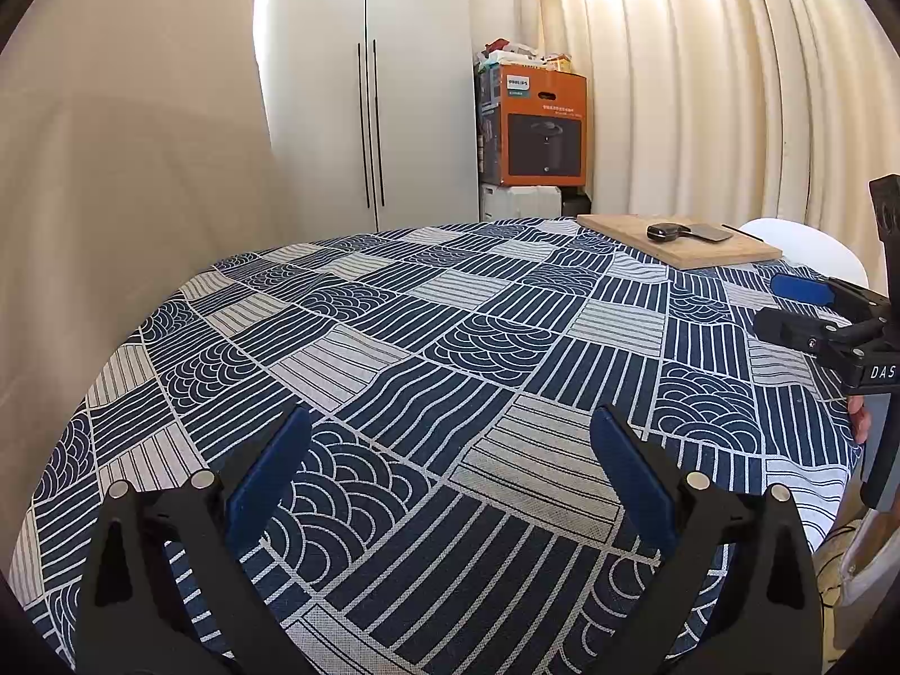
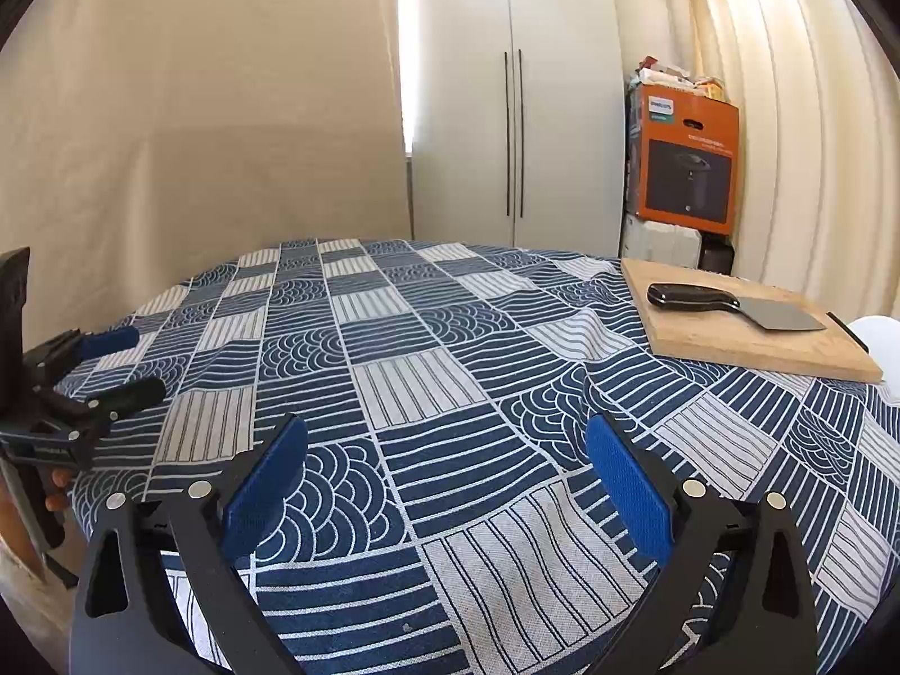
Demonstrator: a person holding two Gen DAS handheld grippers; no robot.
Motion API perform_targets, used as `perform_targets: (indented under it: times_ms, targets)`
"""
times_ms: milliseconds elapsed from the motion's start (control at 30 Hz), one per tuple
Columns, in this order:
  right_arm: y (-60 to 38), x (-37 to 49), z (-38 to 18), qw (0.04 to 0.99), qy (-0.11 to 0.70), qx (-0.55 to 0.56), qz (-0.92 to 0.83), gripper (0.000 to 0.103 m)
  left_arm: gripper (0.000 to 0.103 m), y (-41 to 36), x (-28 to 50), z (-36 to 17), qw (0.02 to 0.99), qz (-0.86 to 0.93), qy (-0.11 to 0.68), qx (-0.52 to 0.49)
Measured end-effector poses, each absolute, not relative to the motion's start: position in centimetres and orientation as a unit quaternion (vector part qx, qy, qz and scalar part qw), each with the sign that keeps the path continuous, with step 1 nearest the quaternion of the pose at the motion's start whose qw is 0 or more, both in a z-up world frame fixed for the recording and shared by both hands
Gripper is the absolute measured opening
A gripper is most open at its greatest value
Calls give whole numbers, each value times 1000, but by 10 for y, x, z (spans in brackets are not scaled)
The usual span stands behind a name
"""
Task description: Collect trash
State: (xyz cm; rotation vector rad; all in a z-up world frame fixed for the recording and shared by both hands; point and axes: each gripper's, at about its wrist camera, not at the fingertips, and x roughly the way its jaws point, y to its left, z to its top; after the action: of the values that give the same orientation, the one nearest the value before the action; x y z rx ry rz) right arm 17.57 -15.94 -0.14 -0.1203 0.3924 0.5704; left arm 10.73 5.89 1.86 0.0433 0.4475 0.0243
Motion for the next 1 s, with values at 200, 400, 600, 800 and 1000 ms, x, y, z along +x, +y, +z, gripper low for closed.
perform_targets:
  times_ms: [200, 400, 600, 800, 1000]
  targets:
    - [-159, 176, -2, 939, 191, -58, 279, 95, 97, 59, 107, 19, 975, 12, 221, 23]
    - [-159, 175, -2, 940, 190, -58, 278, 95, 97, 59, 106, 19, 975, 14, 219, 24]
    - [-159, 176, -1, 940, 190, -56, 276, 95, 97, 59, 106, 19, 975, 15, 219, 24]
    - [-159, 175, -1, 941, 189, -56, 274, 95, 97, 59, 106, 19, 975, 16, 219, 24]
    - [-159, 175, -1, 942, 188, -56, 274, 95, 97, 59, 107, 19, 975, 18, 220, 24]
